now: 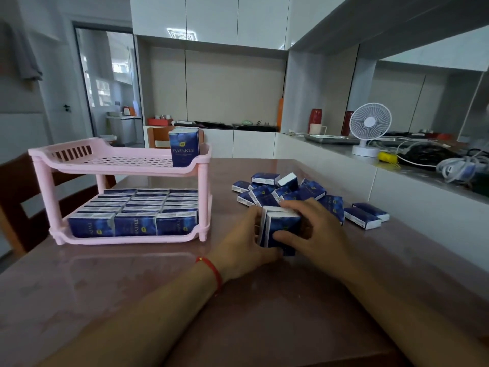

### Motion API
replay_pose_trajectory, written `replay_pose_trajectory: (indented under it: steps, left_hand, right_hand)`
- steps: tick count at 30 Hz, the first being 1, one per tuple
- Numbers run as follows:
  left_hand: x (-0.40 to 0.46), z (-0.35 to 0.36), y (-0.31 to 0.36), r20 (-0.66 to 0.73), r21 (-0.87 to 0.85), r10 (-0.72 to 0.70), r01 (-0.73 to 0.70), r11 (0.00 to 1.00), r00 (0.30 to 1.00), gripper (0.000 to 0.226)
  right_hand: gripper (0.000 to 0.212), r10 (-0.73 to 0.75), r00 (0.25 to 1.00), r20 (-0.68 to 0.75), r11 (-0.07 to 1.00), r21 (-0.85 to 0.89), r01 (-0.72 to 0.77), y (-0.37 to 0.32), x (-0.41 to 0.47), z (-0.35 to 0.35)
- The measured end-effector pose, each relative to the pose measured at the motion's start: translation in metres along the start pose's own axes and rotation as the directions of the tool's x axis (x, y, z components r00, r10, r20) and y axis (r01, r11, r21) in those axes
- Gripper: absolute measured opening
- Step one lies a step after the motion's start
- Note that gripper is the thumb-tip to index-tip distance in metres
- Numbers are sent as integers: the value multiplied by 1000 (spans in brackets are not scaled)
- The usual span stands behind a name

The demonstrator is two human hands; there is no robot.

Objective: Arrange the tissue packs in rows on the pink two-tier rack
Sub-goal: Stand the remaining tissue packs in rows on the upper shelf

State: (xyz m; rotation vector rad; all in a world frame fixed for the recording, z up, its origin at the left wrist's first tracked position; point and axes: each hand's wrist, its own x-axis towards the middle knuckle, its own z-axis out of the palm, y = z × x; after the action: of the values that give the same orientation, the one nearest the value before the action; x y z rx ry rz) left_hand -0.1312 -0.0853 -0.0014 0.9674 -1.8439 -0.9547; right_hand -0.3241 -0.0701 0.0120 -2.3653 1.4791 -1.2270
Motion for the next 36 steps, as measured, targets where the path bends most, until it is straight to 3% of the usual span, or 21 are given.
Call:
replay_pose_trajectory:
  steps: [3,10,16,19,22,27,32,36]
  left_hand:
    - [0,-5,0,-47,-6,5,-5,1000,999,68]
    - [-13,-16,17,47,-22,0,1,1000,999,67]
    - [-44,-50,49,36,201,125,-130,971,991,56]
    - [-60,-73,65,-44,160,114,-106,981,993,50]
    - [-72,-108,82,-115,93,108,-97,991,987,46]
    - [-67,-168,105,-294,178,177,-128,976,939,44]
    - [-40,-212,104,-364,257,174,-81,963,915,43]
    - [-20,-220,103,-342,254,130,-42,966,931,43]
  right_hand:
    - [79,6,999,40,998,57,-9,-4,-1,-2]
    - [45,26,998,58,972,234,-39,-13,-4,-6]
    - [53,-28,992,121,880,474,-33,-39,1,-5]
    - [46,-105,982,155,837,547,4,-62,11,-1]
    - [32,-112,991,79,781,623,38,-88,28,0]
    - [25,-62,989,-131,824,553,125,-102,70,21]
    - [18,60,951,-304,899,430,81,-82,79,62]
    - [21,-8,970,-241,967,245,69,-54,76,81]
